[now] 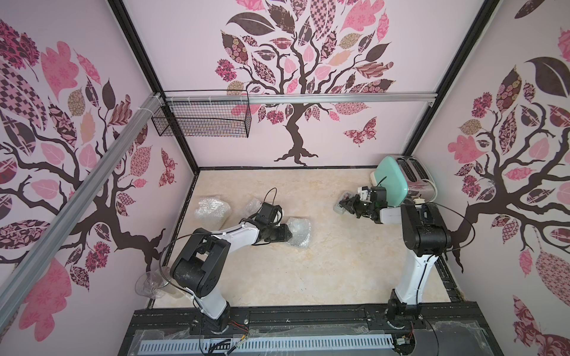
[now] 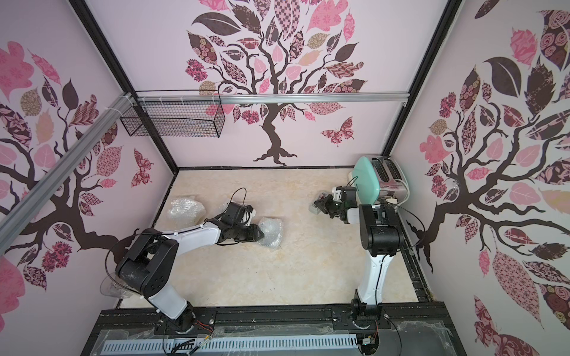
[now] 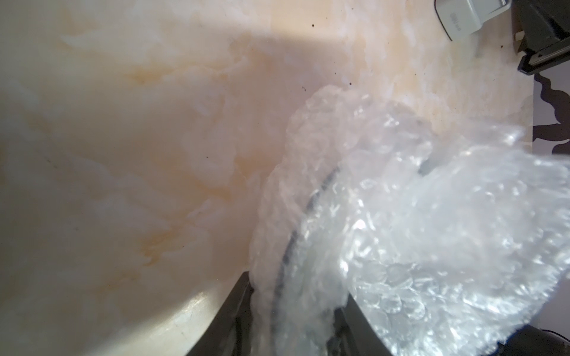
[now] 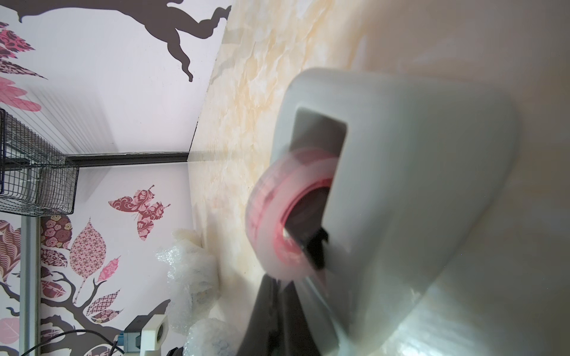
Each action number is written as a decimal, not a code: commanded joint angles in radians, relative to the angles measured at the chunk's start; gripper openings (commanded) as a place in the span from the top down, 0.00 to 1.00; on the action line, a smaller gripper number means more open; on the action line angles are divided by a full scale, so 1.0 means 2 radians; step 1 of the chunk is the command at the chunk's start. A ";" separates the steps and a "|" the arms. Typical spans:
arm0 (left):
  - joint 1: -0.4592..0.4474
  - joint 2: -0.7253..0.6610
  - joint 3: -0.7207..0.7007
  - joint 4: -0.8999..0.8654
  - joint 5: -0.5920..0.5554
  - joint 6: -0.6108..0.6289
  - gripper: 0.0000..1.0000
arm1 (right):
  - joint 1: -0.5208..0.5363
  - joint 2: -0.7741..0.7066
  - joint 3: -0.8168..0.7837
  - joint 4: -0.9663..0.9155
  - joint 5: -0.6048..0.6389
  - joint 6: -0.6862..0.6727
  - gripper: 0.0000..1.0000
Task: Wrap bowls in bubble wrap
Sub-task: Tear off the tape using the Tape Cutter.
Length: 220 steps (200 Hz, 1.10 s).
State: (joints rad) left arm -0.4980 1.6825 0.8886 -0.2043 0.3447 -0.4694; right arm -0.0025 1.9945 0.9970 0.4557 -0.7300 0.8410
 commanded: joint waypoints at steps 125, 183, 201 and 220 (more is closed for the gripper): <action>-0.005 0.012 0.003 -0.014 0.000 0.009 0.61 | 0.032 -0.062 -0.041 -0.002 -0.010 0.008 1.00; -0.006 0.015 0.004 -0.016 0.001 0.008 0.61 | 0.037 -0.052 -0.041 -0.053 0.030 -0.025 1.00; -0.007 0.015 0.004 -0.017 0.001 0.010 0.61 | 0.038 -0.047 -0.045 -0.056 0.036 -0.026 1.00; -0.007 0.015 0.004 -0.016 0.000 0.009 0.62 | 0.037 -0.045 -0.045 -0.058 0.042 -0.028 1.00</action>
State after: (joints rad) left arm -0.5011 1.6840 0.8906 -0.2062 0.3447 -0.4694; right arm 0.0673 1.8839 0.9207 0.3763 -0.6792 0.8116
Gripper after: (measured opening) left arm 0.386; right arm 0.039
